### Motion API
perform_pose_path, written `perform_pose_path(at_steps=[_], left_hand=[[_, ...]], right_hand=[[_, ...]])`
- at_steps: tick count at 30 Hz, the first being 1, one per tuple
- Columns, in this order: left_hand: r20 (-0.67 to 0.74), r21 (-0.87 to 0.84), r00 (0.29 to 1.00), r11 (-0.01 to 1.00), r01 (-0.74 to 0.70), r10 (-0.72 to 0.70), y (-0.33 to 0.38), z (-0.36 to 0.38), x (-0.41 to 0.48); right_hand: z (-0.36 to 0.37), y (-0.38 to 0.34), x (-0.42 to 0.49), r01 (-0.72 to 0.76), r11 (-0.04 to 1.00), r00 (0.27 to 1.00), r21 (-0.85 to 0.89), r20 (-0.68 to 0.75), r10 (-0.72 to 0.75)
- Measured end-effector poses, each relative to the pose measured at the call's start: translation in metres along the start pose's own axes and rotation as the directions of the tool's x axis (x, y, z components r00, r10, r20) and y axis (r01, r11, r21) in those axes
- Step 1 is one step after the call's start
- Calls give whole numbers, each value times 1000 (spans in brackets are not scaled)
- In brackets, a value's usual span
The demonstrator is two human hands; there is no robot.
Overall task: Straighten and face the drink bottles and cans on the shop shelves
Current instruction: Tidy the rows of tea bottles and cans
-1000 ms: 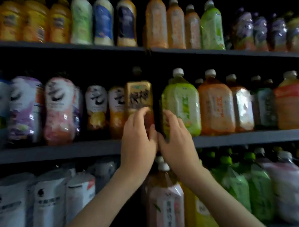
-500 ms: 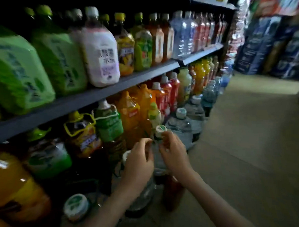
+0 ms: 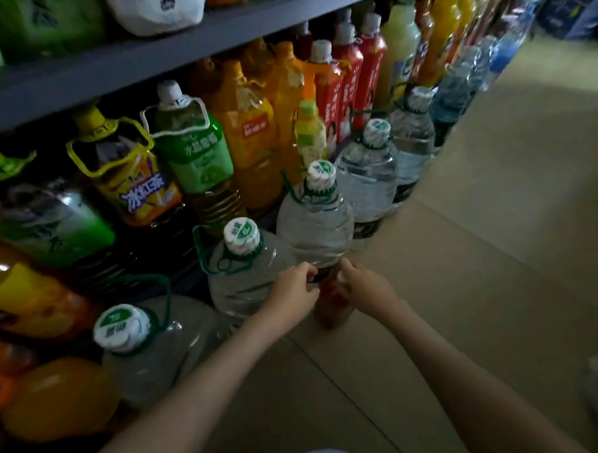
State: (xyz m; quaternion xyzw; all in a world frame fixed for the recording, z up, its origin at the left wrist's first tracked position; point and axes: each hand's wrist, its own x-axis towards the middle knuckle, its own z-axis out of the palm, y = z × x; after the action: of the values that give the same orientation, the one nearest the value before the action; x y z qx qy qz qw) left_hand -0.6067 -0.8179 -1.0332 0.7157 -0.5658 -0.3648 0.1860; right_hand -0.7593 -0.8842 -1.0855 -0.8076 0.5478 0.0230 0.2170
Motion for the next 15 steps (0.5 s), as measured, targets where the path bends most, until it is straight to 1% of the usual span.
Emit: perform_pose_path(at_steps=[2,3,6,7,10,12,14,15], left_hand=[[20,-65,999,997,28,-27,-3,-2,-7],[32,-100,999,994,41,-38,-3,-5,-11],[85,-162,996,986,32,-18,1,-25,-26],[116,-159,993,987,14,5,3,-34,-32],[222,-129,973,991,-37,66,16,-63,-53],[279,-96,959,995,-33,59,31,-84,-68],[294,-58,955,998,-33,49,46,-111,-87],[277,-69,959,997,-45,63,55,-126,-98]], right_hand=[[-2,-6,-4,-29,999,999,22,27,29],[-3,-10,-10,-54,996,998,69,27,52],[-18,-28,-33,-167,947,978,273,-80,195],[-30,-38,-41,-177,935,969,308,-111,220],[-78,-77,-70,-131,920,970,369,-142,195],[-114,-103,-93,-74,899,973,431,-168,160],[-150,-129,-113,-40,872,971,487,-186,148],[-168,-142,-122,-23,852,969,523,-197,147]])
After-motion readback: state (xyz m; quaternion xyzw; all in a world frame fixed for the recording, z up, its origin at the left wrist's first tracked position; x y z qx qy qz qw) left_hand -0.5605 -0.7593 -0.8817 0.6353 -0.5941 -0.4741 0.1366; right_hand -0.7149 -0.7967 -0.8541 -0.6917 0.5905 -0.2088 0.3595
